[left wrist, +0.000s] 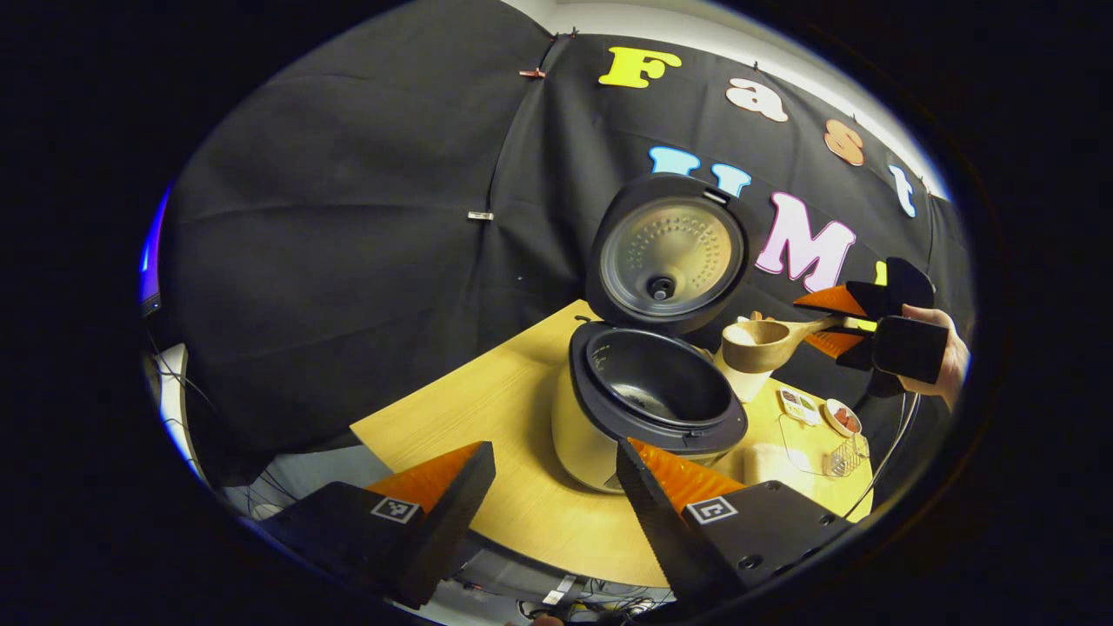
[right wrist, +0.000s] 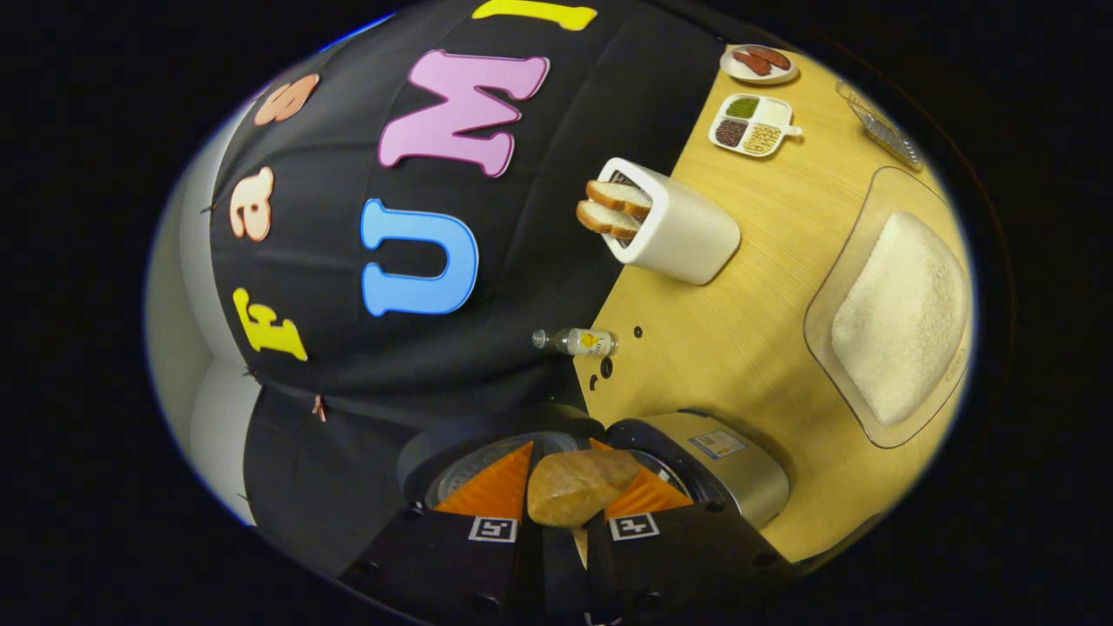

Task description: Close the left gripper, press the button to open the rice cooker; take a wooden spoon from the chopstick holder with the right hand, scoop a spoonful of rice and pour it into the rice cooker, then put the wooden spoon back into the chopstick holder.

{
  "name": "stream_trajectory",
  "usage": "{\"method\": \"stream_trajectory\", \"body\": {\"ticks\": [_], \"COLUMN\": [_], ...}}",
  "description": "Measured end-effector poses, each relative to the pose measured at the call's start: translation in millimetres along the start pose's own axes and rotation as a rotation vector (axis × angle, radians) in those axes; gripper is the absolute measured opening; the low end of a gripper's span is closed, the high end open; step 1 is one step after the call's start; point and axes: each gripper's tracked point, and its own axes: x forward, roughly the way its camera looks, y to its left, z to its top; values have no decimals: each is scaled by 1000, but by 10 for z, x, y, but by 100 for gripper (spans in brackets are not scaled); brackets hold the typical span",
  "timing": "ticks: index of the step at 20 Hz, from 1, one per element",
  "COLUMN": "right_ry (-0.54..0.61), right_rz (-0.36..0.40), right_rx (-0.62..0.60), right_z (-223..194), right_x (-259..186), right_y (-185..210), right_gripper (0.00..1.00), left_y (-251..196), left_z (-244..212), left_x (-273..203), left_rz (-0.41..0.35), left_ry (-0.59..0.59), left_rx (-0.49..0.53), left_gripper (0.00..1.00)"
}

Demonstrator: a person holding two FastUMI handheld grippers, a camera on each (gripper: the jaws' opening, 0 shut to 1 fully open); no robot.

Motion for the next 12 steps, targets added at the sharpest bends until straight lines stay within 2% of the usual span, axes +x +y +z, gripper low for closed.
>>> {"method": "stream_trajectory", "body": {"ticks": [7,12], "right_ry": [-5,-80], "right_rz": [24,36], "right_rx": [-383,-649], "right_z": [-331,-396], "right_x": [324,448], "right_y": [209,274], "right_gripper": [24,24], "left_y": [72,174], "left_z": [135,68], "left_x": [-27,-3], "left_rz": [1,21], "left_ry": [-24,-4], "left_rx": [-26,-38], "left_gripper": [95,95]}}
